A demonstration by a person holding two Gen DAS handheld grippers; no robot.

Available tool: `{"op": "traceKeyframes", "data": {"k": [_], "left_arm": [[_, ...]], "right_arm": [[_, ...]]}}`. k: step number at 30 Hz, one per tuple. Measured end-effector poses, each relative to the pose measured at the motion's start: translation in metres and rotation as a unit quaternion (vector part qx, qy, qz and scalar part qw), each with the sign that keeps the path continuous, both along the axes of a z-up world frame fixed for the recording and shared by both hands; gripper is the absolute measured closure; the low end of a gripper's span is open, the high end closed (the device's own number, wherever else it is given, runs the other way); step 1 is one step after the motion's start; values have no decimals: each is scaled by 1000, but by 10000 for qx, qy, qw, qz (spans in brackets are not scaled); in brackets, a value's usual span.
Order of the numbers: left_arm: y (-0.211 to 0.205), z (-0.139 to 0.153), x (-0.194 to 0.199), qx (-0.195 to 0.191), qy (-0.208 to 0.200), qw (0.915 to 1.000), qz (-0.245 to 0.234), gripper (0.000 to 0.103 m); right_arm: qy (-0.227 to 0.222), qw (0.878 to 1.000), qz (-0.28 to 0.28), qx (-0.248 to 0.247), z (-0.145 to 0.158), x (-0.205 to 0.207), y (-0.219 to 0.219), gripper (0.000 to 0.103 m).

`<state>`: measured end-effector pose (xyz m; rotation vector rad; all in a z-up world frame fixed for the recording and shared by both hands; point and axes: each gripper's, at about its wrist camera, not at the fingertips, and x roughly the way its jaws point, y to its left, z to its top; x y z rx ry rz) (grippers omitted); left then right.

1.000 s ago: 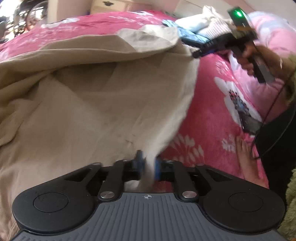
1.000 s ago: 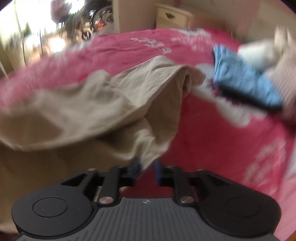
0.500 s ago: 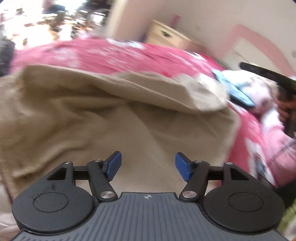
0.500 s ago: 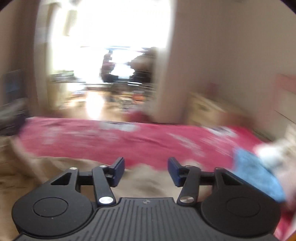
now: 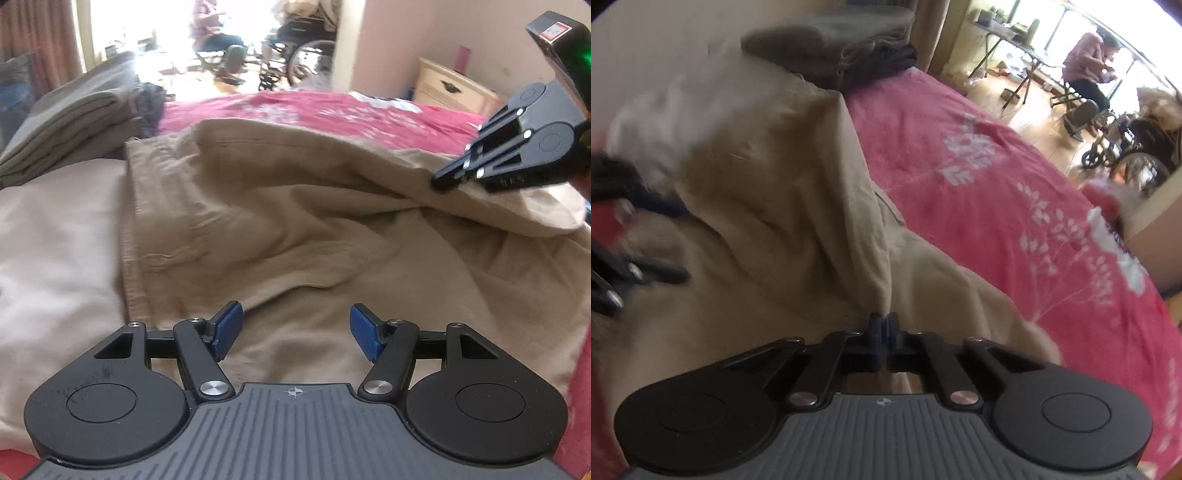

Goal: Fold clothes

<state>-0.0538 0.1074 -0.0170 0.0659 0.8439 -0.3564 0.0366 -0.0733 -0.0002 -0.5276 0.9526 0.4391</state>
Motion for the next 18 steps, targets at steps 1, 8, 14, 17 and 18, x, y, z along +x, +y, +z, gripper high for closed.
{"op": "traceKeyframes", "data": {"k": [1,8,14,17,18], "left_arm": [[3,-1,3,-6,-21,10000,58,39],[17,-5,19,-41,-14,9995,297,39],[23,-6,13,62,-126,9993,360,39],[29,-3,10,15,-166,9993,343,39],[31,-2,9,-21,-178,9993,332,39]], "right_arm": [[-209,9998,1,-71,5,5,1,102],[-937,9944,-494,-12,41,78,-9,102],[-583,9898,-1295,65,-18,157,-10,100],[395,9818,-1850,143,-55,186,-18,81],[454,9796,-1952,104,-58,189,-19,70]]}}
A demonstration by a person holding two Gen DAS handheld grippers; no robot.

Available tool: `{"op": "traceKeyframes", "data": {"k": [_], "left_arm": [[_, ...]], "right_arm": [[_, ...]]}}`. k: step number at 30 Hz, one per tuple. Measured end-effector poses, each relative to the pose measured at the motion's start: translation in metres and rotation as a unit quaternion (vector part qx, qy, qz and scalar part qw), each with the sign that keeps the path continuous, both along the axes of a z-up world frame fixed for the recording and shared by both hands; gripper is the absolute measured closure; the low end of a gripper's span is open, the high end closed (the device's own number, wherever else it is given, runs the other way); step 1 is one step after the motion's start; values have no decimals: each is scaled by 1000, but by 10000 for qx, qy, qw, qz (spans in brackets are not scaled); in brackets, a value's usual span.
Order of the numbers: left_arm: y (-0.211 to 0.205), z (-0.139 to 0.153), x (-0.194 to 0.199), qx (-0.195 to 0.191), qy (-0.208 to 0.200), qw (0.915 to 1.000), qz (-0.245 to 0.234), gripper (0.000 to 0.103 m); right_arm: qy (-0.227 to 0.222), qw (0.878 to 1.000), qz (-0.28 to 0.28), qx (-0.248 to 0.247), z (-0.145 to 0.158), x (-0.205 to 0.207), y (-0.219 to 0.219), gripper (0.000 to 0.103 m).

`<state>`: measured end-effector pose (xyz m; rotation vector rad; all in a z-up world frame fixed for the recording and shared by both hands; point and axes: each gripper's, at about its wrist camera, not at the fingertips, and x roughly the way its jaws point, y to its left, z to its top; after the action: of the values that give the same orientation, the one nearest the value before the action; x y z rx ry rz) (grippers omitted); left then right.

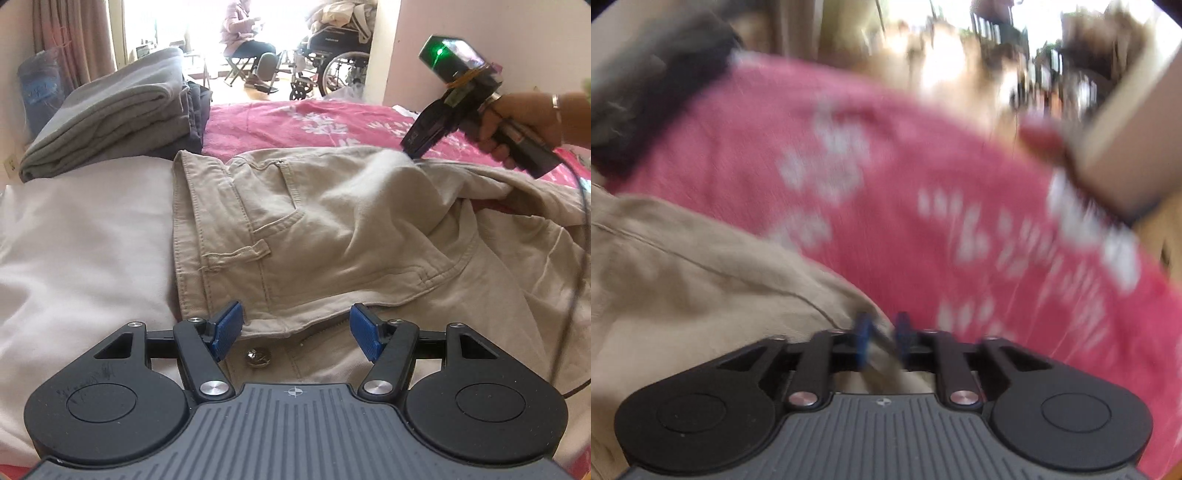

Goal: Fold clothes

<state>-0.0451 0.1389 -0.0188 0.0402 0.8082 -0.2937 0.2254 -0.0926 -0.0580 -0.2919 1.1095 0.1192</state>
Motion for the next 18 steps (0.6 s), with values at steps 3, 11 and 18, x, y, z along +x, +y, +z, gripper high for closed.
{"op": "traceKeyframes", "data": {"k": [3,11,18], "left_arm": [[7,3,-1,-243,80,9997,-36,38],[19,19,-24,-1002,705,9921,-254,38],[40,25,-61,-797,1081,9905,288,38]], "right_arm": [[23,9987,308,-401,17,1,0,54],[-539,9575,2833,11,90,-17,15,32],[-47,9246,3682,976,46,7,98,32]]}}
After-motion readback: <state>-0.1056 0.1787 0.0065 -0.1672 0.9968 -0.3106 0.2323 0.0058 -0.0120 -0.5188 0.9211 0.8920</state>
